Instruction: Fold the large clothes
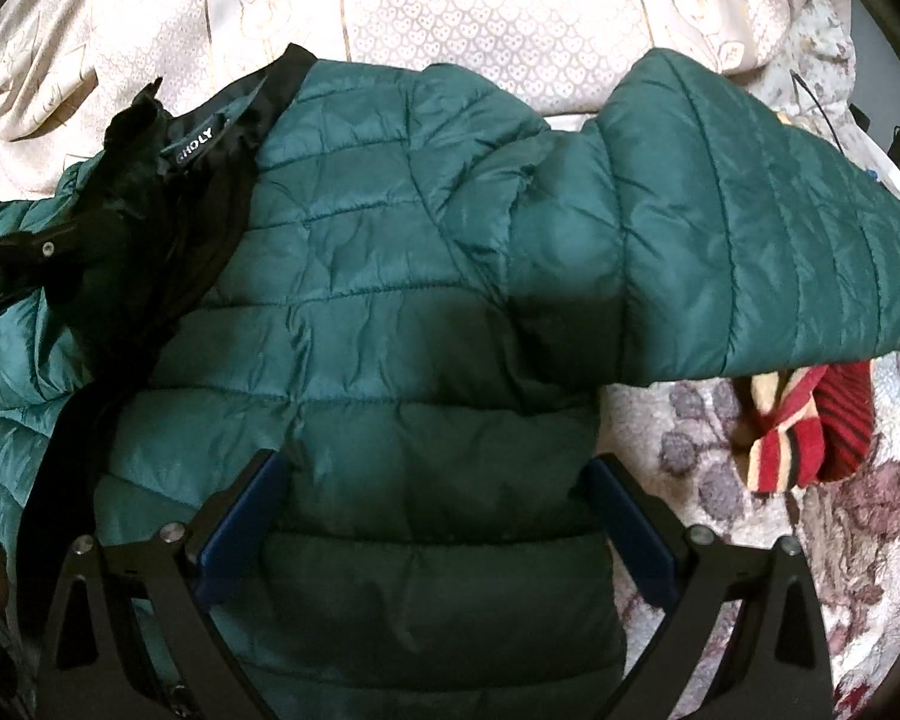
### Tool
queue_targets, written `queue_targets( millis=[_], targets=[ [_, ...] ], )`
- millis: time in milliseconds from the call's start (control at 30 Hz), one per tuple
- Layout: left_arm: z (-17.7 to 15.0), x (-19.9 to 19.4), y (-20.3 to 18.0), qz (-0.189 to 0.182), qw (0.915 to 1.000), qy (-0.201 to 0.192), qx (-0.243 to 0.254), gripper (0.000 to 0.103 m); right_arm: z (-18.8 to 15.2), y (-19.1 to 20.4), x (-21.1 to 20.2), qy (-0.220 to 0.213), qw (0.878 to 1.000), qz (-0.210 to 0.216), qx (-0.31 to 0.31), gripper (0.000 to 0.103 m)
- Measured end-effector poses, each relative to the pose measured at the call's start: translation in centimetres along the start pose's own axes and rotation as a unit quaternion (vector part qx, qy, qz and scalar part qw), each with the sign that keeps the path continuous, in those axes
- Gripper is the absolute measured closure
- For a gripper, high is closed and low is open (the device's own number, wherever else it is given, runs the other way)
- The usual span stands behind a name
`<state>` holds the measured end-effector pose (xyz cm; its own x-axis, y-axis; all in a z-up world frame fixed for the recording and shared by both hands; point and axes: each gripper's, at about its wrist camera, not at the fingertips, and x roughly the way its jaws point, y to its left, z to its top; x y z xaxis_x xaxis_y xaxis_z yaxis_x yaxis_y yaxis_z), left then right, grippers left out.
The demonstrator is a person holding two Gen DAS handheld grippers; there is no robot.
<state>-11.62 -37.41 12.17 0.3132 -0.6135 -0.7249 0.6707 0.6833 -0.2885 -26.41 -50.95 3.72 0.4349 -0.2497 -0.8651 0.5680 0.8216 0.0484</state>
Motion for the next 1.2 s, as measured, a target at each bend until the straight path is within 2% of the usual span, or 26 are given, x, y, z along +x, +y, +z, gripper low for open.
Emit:
queue_targets(
  millis=[67,133,200,333,433,533,700,767,800,833,867,933,1033,1200],
  targets=[
    [0.0,-0.7,0.3,-0.017,0.9998,0.001,-0.009,0.091,0.1,0.0,-0.1,0.000,1.000,0.002,0.003,0.001],
    [0.1,-1.7,0.8,-0.049,0.9986,0.010,-0.018,0.075,0.1,0.1,-0.4,0.000,1.000,0.004,0.005,0.001],
    [0.1,-3.3,1.5,-0.053,0.9984,0.008,-0.016,0.062,0.2,0.3,-0.9,-0.004,1.000,0.011,0.006,0.001],
    [-0.3,-7.7,3.7,-0.031,0.9993,-0.019,0.002,0.058,0.6,1.1,-2.4,-0.018,0.999,0.032,0.005,0.001],
    [-0.9,-10.5,7.0,-0.002,0.9994,-0.032,-0.010,0.058,1.2,2.3,-3.4,-0.030,0.997,0.073,0.013,0.001],
    [-1.4,-11.5,10.4,0.045,0.9980,-0.032,-0.032,0.058,2.4,4.3,-3.3,-0.035,0.995,0.098,0.009,0.001],
    [-2.6,-11.8,14.9,0.092,0.9931,-0.030,-0.066,0.058,5.5,7.5,0.0,-0.025,0.994,0.104,-0.001,0.001],
    [-3.0,-11.5,16.3,0.107,0.9903,-0.031,-0.082,0.058,6.4,8.6,1.8,-0.020,0.995,0.093,-0.011,0.004],
    [-3.3,-11.3,17.1,0.113,0.9889,-0.029,-0.091,0.058,6.7,9.0,2.5,-0.015,0.996,0.089,-0.014,0.006],
    [-3.4,-10.9,17.5,0.116,0.9880,-0.026,-0.099,0.058,6.9,9.4,3.3,-0.007,0.996,0.092,-0.016,0.015],
    [-3.6,-10.4,18.1,0.118,0.9873,-0.022,-0.104,0.058,6.9,9.6,4.0,0.003,0.994,0.111,-0.013,0.031],
    [-3.9,-9.6,18.8,0.123,0.9858,-0.016,-0.113,0.058,6.9,9.8,4.3,0.000,0.989,0.145,-0.005,0.050],
    [-3.8,-8.4,19.2,0.123,0.9846,-0.016,-0.123,0.058,6.7,9.9,3.5,-0.023,0.989,0.147,-0.013,0.083],
    [-3.4,-7.0,18.7,0.113,0.9840,-0.016,-0.137,0.058,7.2,8.1,0.1,-0.085,0.988,0.124,-0.022,0.091]
  ],
)
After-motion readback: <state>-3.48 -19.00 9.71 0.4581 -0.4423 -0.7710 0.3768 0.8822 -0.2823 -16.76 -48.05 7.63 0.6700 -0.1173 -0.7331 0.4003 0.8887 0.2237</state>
